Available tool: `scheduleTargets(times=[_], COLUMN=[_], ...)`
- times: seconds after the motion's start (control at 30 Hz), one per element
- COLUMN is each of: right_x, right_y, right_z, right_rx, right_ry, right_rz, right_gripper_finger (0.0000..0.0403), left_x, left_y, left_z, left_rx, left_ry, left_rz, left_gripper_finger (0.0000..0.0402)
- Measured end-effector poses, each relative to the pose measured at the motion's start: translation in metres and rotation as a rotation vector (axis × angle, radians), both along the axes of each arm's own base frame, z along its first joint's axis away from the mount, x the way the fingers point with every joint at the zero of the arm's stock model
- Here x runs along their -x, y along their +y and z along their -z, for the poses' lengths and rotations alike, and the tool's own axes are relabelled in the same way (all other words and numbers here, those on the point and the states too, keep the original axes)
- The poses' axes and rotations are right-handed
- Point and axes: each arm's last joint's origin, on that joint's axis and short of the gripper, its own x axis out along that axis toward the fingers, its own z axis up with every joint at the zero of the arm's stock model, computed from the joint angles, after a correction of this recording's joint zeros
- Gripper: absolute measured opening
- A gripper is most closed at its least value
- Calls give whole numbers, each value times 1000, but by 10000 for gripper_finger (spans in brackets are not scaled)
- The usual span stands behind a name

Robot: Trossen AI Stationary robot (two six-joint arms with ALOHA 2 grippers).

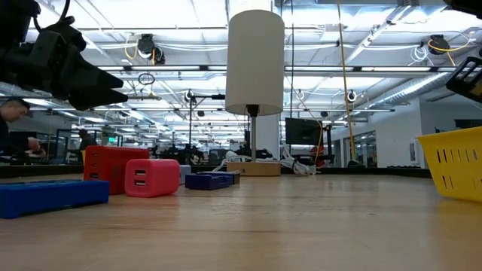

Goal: Pick & Place Office items
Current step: Put the top red charger adapter into the bottom yellow bin, then put the blue charger adapter into the bottom yellow bin

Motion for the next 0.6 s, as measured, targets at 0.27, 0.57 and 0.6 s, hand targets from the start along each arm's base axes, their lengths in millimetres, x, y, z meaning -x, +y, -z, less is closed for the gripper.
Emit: scheduleTargets(times=[0.27,0.57,0.6], right_x=[-3,-6,-6], right_y=[1,2,2], right_z=[6,6,6], right_rx=[33,35,31], right_ry=[12,-7,-7], right_rz=[26,51,53], right_gripper_finger=[143,176,177], left_x=[0,0,0], left_y=[0,0,0], left_z=[0,0,0], left_rx=[0,2,2], left_ry=[0,-1,-1], left_rz=[-1,-1,-1], left_gripper_finger=[303,306,309])
